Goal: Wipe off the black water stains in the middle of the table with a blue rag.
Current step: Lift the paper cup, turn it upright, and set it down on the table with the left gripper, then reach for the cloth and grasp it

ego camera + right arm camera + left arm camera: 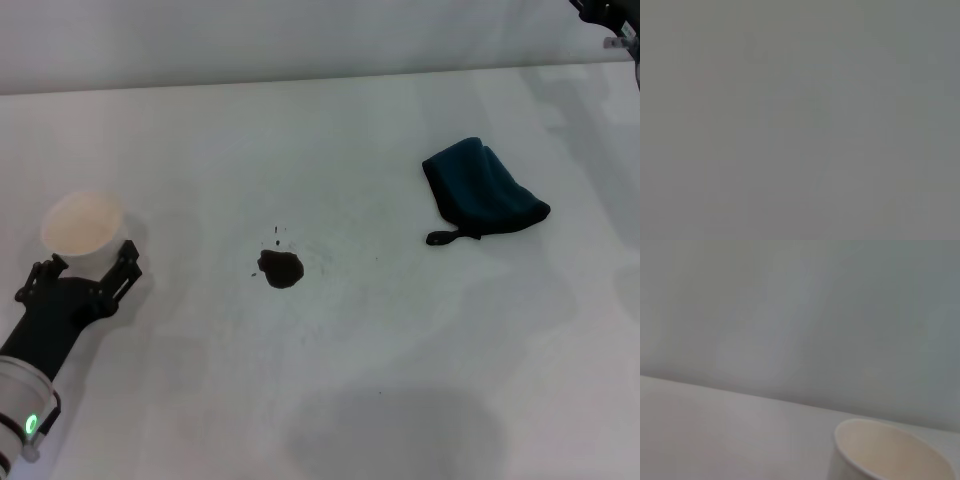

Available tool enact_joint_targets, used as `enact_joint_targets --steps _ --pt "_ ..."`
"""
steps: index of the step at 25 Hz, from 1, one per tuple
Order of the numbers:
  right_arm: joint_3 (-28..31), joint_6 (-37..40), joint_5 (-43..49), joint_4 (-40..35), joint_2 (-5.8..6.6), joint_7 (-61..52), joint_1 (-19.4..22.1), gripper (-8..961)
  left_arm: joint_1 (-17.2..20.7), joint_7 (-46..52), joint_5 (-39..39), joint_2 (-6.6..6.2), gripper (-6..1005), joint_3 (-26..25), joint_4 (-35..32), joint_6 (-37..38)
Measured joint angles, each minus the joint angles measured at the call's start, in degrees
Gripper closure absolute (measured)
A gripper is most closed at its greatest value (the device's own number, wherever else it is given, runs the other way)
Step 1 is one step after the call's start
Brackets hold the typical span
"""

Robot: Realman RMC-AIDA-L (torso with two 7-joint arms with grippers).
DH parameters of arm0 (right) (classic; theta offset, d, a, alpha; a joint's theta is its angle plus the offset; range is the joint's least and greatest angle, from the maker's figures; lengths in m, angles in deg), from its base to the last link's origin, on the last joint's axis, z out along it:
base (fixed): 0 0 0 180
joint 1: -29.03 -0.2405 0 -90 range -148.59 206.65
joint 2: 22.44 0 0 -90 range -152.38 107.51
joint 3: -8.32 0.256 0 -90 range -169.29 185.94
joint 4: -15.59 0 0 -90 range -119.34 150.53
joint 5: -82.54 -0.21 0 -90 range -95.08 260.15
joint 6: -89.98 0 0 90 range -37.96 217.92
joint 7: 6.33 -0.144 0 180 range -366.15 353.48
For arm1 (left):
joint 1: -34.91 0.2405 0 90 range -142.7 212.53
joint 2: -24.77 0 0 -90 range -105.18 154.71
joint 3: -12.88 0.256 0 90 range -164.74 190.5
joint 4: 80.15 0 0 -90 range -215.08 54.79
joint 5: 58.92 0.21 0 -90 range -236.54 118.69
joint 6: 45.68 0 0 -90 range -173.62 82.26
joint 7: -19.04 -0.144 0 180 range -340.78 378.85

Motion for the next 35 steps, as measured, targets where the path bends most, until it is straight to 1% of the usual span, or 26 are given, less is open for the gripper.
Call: enact_joint_targets --steps 5,7,9,17,20,25,28,31,33,35 --pt "0.00 -0.04 0.00 0.00 0.05 0.11 0.04 84 1.08 -6.72 1.22 0.03 107 -0.15 0.19 0.33" --pt "0.00 -0.05 0.00 0.00 0.07 0.11 0.02 84 1.98 -11.85 0.73 0.08 107 -0.89 0.39 0.58" --pt "0.00 -0.05 0.00 0.00 0.10 0.12 0.02 84 2.36 -13.55 0.45 0.00 107 -1.30 0.51 1.41" --pt "-0.07 -0.06 0.00 0.01 0.00 0.12 -0.01 84 3.22 -13.89 0.34 -0.12 108 -1.07 2.76 7.78" --pt "-0.08 -0.06 0.00 0.01 -0.07 0.12 0.10 84 3.56 -13.41 0.63 -0.01 108 -0.50 2.79 8.54" --pt "-0.09 -0.05 0.00 0.01 -0.14 0.12 0.23 84 4.31 -11.70 0.81 0.10 108 4.25 2.77 10.31" --pt "-0.09 0.03 0.00 0.00 -0.02 0.23 0.39 84 4.65 -9.32 0.86 0.06 107 7.98 2.78 14.19" --pt "-0.09 0.18 0.00 0.01 0.23 0.37 0.50 84 6.03 -7.71 0.89 -0.13 108 10.57 2.81 20.51" --pt "-0.42 0.10 0.00 -0.01 0.21 0.17 0.51 84 7.43 -7.53 0.67 -0.16 109 10.64 2.87 24.07" --pt "-2.21 0.04 -0.01 -0.03 0.10 -1.26 0.51 84 9.04 -5.98 0.32 -0.16 110 9.82 3.06 28.00"
